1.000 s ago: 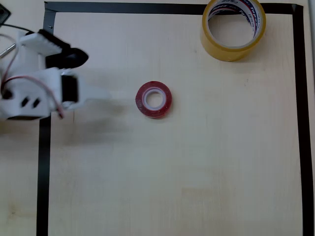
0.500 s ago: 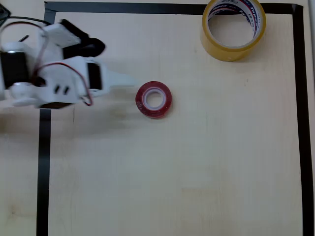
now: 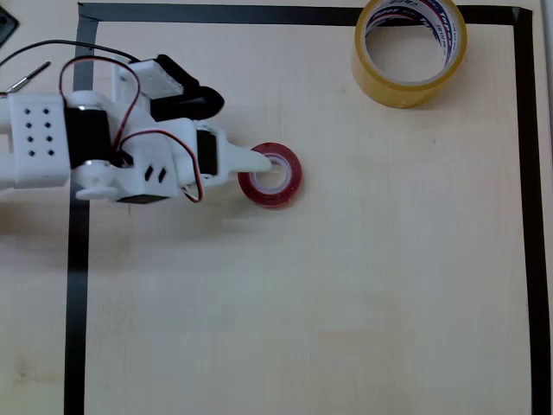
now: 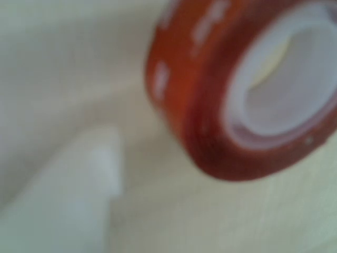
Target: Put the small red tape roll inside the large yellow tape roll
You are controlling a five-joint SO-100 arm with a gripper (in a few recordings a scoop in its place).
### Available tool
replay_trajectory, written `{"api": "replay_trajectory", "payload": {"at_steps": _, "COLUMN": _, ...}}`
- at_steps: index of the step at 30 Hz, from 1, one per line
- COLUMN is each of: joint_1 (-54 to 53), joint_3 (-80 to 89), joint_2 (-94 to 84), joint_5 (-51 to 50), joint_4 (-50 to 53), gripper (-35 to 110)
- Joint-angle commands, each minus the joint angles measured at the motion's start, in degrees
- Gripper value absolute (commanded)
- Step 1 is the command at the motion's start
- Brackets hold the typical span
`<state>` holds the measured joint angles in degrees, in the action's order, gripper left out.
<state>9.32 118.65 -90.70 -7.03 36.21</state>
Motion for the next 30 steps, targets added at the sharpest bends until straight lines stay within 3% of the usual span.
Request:
{"api": "replay_trajectory", "payload": {"at_steps": 1, "joint_1": 0.35, "joint_3": -6.15, "joint_2": -0.09, "joint_5": -1.05, "joint_4": -0.62, "gripper": 22}}
{"api": "replay_trajectory", "payload": {"at_steps": 30, "joint_1": 2.2, "joint_3": -6.59, "joint_2": 5.1, "joint_5": -4.04, "joint_4": 0.79, "gripper": 16}}
